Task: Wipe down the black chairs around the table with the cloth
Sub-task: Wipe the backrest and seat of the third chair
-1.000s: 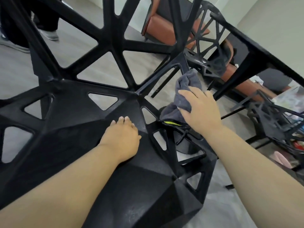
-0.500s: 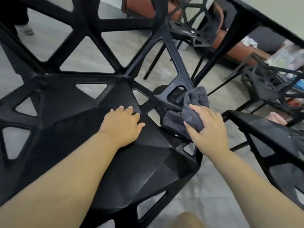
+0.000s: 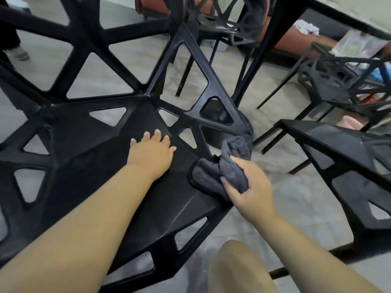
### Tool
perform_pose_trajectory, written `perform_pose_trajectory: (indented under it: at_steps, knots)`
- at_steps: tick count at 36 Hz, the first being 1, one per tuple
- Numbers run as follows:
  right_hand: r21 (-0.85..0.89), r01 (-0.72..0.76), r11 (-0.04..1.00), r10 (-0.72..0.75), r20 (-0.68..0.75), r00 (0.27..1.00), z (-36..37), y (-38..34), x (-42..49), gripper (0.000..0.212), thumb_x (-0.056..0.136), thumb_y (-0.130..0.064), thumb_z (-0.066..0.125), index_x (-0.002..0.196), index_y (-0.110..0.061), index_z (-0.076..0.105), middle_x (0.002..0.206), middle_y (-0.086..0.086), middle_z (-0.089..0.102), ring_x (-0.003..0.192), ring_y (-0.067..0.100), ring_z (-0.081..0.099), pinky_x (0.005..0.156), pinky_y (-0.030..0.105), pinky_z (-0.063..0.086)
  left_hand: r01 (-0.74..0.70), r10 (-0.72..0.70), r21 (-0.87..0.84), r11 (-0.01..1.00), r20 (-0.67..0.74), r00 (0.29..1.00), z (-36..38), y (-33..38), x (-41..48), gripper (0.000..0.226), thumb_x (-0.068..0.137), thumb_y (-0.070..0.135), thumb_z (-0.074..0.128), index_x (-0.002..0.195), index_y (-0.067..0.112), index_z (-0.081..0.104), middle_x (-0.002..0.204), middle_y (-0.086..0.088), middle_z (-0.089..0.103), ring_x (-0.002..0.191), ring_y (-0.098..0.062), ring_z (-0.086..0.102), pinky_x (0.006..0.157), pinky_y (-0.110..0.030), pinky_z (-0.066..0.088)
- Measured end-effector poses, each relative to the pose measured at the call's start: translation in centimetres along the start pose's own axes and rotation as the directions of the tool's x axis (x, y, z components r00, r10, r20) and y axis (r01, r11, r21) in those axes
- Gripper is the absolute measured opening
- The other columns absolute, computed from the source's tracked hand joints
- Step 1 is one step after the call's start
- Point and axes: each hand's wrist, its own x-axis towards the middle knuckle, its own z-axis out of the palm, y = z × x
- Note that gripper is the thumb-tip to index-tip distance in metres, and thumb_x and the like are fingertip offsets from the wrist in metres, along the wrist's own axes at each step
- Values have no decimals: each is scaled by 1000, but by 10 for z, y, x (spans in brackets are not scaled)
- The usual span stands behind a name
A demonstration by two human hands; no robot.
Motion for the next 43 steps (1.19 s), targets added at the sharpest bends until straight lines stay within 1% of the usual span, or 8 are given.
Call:
perform_pose_trajectory:
  at_steps: [5,11,19,29,33,37,40,43]
  knots:
    - [-100,43,994,-47,-32,998,-2,13,35,44,82,-31,68,119,-8,62,113,7,66,102,28,61,87,39,48,-8,8,4,1000,22,1000,-3,2,-13,51,102,39,19,148,17,20,157,-5,12,142,-31,16,110,-51,24]
    - [-165,-113,980,88,-153,984,3,16,88,47,82,-27,69,125,-12,58,121,9,61,100,34,57,88,40,43,-11,11,-10,1000,-9,1000,2,-2,-27,50,102,40,19,149,21,21,158,-2,13,144,-27,15,114,-46,19]
    - [-223,183,957,-145,177,974,22,0,58,52,75,-37,63,123,-15,59,112,5,66,87,33,61,78,35,43,2,-5,-58,998,-46,999,5,-5,-26,52,101,44,19,149,24,20,158,2,13,145,-21,13,116,-41,17]
    - [-416,282,865,-240,151,959,67,-15,129,46,75,-22,66,119,-15,59,108,13,63,80,39,55,70,42,45,190,-250,-265,945,-213,945,7,-10,-34,42,100,34,33,136,16,46,145,1,36,132,-17,35,101,-27,34]
    - [-455,257,853,-208,154,966,86,-32,144,42,67,-18,72,108,-16,64,95,11,64,73,36,51,57,35,39,242,-297,-261,935,-199,934,8,-9,-29,45,99,34,33,138,13,42,148,-5,33,141,-25,21,110,-32,24]
    - [-459,419,783,-355,224,908,94,-33,149,45,64,-16,73,108,-15,65,90,11,63,70,34,50,52,33,37,243,-275,-175,954,-197,941,11,-8,-23,46,99,33,31,138,12,42,148,-8,34,140,-31,24,113,-37,22]
    - [-325,564,760,-445,372,814,97,-37,151,48,66,-17,71,113,-20,64,102,8,65,78,36,51,57,36,43,251,-275,-144,957,-187,943,10,-8,-22,43,98,32,31,132,11,48,143,-8,40,136,-31,30,111,-37,26]
    - [-272,454,849,-317,427,847,96,-41,153,46,81,-22,60,126,-29,54,117,1,61,92,34,47,72,38,45,252,-277,-153,956,-174,945,7,-8,-22,38,97,29,32,123,10,53,134,-7,46,132,-29,36,108,-35,31]
